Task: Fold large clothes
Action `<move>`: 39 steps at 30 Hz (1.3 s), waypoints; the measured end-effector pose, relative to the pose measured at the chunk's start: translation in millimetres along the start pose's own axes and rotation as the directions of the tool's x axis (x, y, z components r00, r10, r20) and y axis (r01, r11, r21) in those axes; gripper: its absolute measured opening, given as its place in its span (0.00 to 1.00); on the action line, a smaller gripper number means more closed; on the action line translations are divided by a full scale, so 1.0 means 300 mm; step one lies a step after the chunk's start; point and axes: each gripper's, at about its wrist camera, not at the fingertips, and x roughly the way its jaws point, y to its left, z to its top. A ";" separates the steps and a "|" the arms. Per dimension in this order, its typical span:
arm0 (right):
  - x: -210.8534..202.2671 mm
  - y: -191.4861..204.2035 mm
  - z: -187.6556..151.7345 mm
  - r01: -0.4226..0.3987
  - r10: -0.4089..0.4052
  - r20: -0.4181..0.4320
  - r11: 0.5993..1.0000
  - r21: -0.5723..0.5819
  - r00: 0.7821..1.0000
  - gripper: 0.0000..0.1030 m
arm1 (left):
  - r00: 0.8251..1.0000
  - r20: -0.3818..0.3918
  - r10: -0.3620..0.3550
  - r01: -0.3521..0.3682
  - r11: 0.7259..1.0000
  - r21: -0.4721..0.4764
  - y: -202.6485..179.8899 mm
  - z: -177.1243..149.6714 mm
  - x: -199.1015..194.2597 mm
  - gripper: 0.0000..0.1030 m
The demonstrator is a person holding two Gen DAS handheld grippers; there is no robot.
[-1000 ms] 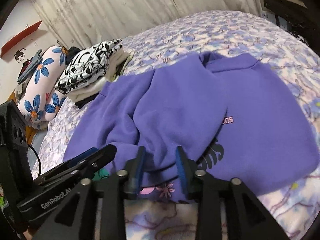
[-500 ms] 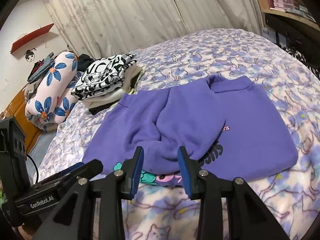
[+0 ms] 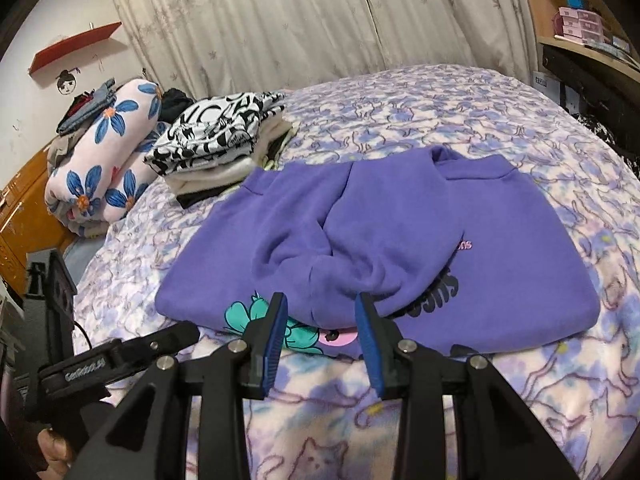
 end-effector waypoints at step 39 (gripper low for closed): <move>0.318 -0.153 0.056 -0.083 0.092 -0.079 0.990 0.115 0.993 0.29 | 0.913 0.407 -0.009 -0.199 0.863 0.465 -0.491 0.166 0.072 0.15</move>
